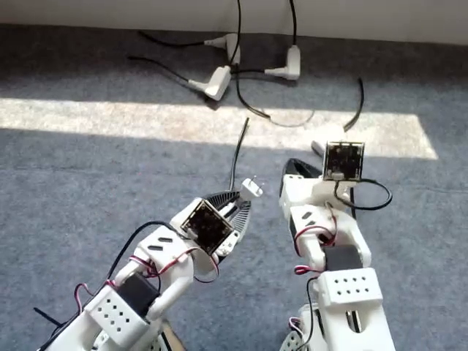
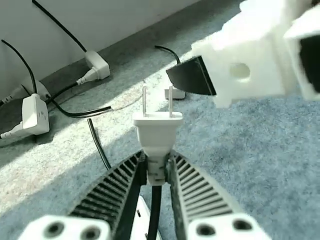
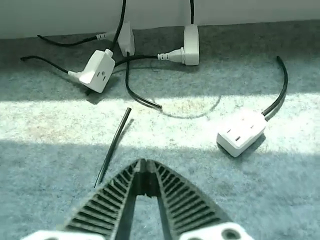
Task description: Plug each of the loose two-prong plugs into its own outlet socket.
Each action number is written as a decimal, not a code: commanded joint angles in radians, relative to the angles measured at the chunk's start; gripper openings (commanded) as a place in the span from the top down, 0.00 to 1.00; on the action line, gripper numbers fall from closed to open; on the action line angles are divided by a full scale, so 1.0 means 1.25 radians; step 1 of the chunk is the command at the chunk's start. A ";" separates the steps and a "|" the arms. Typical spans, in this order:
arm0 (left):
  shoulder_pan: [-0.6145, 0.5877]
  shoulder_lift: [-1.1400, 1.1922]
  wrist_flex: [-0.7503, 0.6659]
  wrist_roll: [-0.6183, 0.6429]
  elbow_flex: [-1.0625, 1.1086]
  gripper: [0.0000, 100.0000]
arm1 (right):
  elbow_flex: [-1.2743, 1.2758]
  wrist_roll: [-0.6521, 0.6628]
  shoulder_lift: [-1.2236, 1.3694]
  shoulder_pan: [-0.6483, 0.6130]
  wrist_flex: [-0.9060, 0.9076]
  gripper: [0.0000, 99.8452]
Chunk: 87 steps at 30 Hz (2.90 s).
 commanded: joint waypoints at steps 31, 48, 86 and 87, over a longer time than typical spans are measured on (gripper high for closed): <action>0.084 -0.258 0.227 0.108 -0.100 0.99 | -0.074 0.085 0.544 -0.091 -0.365 0.99; -0.072 0.045 0.095 0.112 -0.131 0.99 | 0.020 0.081 0.369 -0.013 -0.364 0.99; -0.138 0.829 0.881 0.625 -1.019 0.99 | 0.031 -0.018 0.485 -0.014 -0.439 0.99; -0.138 0.832 0.883 0.664 -1.012 0.99 | 0.031 -0.018 0.485 -0.014 -0.439 0.99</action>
